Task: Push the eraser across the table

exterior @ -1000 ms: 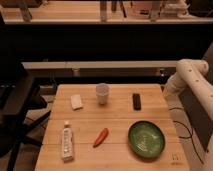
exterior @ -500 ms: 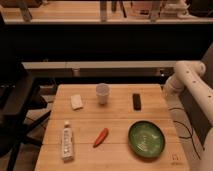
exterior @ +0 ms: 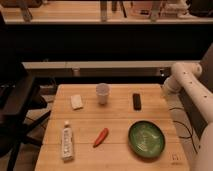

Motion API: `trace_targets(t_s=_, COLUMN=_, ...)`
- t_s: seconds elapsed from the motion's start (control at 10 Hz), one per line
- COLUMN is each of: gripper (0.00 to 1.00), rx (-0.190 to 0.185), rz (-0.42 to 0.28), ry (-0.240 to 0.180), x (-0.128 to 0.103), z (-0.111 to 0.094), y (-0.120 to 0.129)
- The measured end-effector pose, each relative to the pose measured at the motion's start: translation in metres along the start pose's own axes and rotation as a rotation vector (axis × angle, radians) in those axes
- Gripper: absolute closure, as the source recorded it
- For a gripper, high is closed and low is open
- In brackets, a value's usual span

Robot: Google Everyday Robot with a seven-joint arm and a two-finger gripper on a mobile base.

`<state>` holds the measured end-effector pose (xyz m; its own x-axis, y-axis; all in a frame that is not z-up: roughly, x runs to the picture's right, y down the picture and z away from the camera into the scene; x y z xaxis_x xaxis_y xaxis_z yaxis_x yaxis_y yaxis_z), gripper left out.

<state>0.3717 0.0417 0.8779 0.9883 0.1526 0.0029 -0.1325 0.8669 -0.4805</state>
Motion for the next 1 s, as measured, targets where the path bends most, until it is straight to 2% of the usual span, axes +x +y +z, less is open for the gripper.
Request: trace_targets(t_s=1.0, gripper=1.0, rx=-0.024, rz=0.008, ry=0.008, x=-0.005, z=0.026, y=0.009)
